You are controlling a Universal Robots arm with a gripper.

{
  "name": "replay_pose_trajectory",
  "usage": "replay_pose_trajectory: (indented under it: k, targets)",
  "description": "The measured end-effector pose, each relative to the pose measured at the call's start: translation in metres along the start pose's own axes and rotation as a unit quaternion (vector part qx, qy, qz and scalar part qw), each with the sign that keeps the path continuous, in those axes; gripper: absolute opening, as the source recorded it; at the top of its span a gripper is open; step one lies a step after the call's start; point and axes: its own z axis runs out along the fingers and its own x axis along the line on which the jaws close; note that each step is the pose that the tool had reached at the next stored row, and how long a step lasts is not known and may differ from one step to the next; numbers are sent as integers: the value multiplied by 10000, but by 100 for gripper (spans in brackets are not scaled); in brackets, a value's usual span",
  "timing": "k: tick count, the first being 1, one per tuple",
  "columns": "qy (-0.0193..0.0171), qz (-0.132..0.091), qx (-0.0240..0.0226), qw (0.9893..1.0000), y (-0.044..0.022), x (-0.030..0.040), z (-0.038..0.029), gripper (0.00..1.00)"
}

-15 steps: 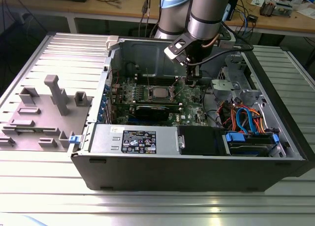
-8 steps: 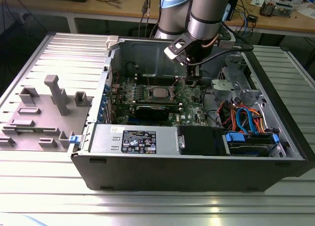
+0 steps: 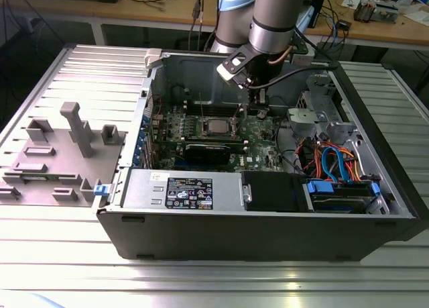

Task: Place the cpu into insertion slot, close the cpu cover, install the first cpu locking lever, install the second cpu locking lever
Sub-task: 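Close the cpu cover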

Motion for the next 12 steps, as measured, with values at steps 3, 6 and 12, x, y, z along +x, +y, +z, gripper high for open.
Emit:
replay_pose_trajectory:
  k: [3,6,12]
  targets:
    - [0,0,0,10000,-14,0,0,11]
    - [0,-1,0,10000,-38,0,0,11]
    - [0,-1,0,10000,-140,1,-2,11]
